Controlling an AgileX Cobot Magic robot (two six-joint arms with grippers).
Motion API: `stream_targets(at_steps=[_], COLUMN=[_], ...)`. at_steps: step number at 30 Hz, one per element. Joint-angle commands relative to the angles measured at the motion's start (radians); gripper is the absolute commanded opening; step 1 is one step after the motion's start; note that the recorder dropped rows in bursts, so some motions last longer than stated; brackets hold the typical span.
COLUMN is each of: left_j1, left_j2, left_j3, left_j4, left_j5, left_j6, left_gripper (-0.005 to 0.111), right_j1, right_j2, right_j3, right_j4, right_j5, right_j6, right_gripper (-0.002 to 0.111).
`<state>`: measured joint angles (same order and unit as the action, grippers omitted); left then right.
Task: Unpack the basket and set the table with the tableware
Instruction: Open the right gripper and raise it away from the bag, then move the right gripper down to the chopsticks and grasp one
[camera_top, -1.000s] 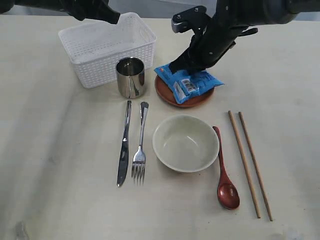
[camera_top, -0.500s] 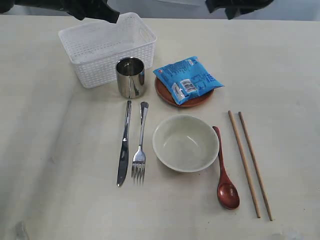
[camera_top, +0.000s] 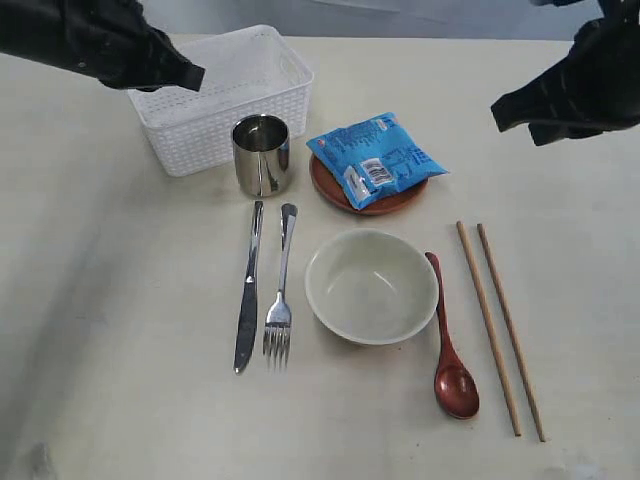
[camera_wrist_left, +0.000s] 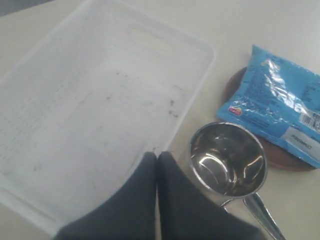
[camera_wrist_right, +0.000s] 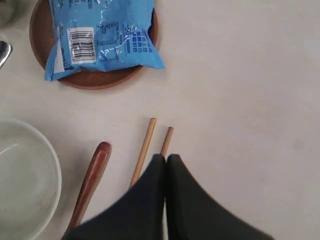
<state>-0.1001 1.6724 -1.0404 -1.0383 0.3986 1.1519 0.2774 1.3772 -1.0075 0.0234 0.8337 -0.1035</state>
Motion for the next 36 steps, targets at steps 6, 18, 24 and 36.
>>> stream_targets(at_steps=[6,18,24,36], left_j1=[0.030,0.030,0.030,0.030], left_j2=[-0.026,-0.026,-0.026,-0.026], left_j3=[0.025,0.025,0.025,0.025], left_j4=[-0.010,-0.010,-0.010,-0.010], left_j5=[-0.056,-0.058,-0.058,-0.058], left_j6=[-0.031,-0.031,-0.031,-0.031], left_gripper=[0.000,0.000,0.000,0.000], right_j1=[-0.005,-0.005,-0.005,0.009], right_j2=[-0.013,-0.013,-0.011,0.279], right_j3=[0.131,0.280,0.323,0.179], right_j4=[0.094,0.269,0.264,0.218], right_j5=[-0.076,-0.056,-0.074,-0.020], right_j6=[-0.013,-0.109,-0.100,-0.015], right_gripper=[0.000,0.018,0.046,0.041])
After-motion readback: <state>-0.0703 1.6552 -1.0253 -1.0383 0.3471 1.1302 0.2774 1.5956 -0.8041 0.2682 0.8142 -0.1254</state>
